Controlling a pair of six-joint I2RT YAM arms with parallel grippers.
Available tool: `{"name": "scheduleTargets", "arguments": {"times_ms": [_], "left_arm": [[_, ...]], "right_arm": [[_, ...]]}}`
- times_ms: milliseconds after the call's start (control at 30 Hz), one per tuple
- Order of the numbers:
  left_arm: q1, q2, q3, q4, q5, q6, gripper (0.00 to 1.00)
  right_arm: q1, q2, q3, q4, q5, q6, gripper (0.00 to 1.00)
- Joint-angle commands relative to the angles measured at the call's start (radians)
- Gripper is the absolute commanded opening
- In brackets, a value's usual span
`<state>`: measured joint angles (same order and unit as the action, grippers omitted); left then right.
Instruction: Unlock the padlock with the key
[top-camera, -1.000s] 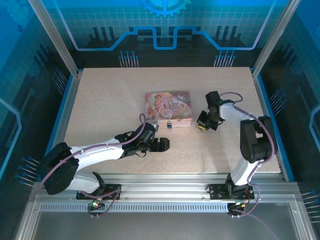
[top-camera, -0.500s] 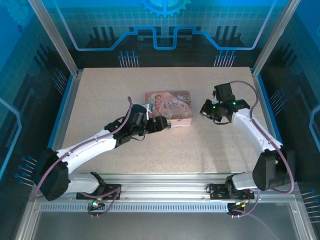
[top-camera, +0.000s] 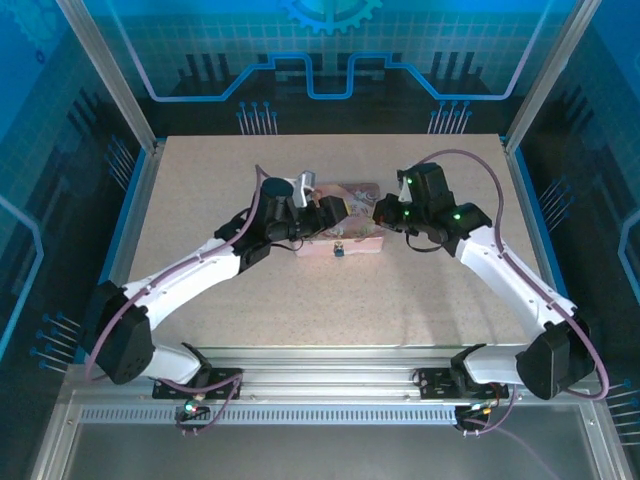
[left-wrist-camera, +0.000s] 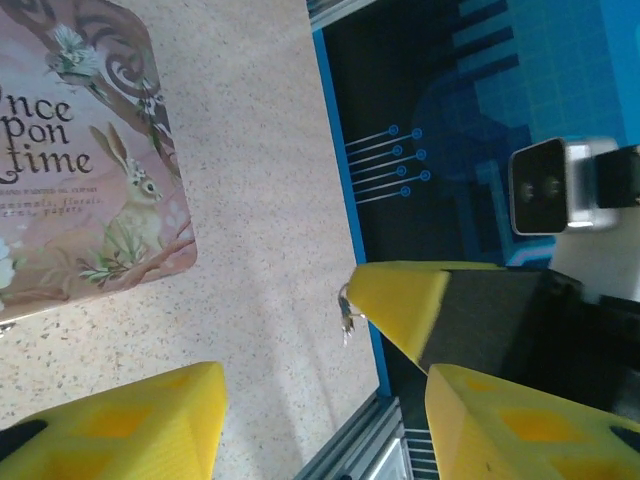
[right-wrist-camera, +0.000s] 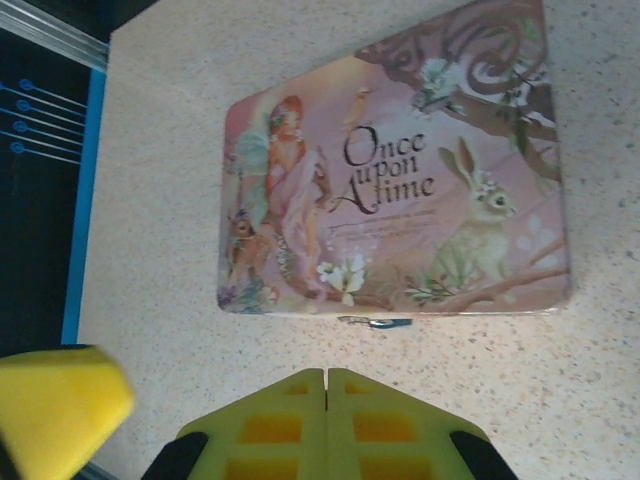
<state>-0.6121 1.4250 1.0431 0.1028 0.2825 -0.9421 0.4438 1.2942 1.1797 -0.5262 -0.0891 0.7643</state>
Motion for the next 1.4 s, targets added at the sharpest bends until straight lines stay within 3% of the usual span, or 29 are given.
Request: {"name": "scheduleTargets", "arguments": {"times_ms": [0, 233, 600, 700, 800, 1033, 1200, 1367], "left_arm": [[0.003, 0.029, 0.033, 0.082, 0.066, -0.058, 0.52], [-0.001, 0.049, 0.034, 0.132, 0.087, -0.096, 0.45], [-0.002, 0.060, 0.030, 0.157, 0.099, -0.114, 0.44], [-0.001, 0.053, 0.006, 0.185, 0.098, -0.125, 0.44], [0.005, 0.037, -0.016, 0.207, 0.101, -0.124, 0.52], [0.069, 0.000, -0.108, 0.380, 0.222, -0.152, 0.72], [0.103, -0.018, -0.132, 0.438, 0.309, -0.123, 0.80], [0.115, -0.023, -0.156, 0.557, 0.384, -0.127, 0.86]], "right_arm": [[0.026, -0.045, -0.003, 0.059, 0.029, 0.025, 0.00], [0.058, -0.057, -0.011, 0.082, 0.039, 0.035, 0.00], [0.090, -0.053, -0.025, 0.111, 0.037, 0.049, 0.00], [0.090, -0.063, -0.026, 0.118, 0.030, 0.052, 0.00], [0.085, -0.070, -0.021, 0.117, 0.003, 0.039, 0.00], [0.027, -0.056, -0.015, 0.164, -0.279, -0.023, 0.00], [0.000, -0.021, 0.040, 0.152, -0.486, -0.072, 0.00], [-0.040, -0.004, 0.052, 0.183, -0.610, -0.034, 0.00]]}}
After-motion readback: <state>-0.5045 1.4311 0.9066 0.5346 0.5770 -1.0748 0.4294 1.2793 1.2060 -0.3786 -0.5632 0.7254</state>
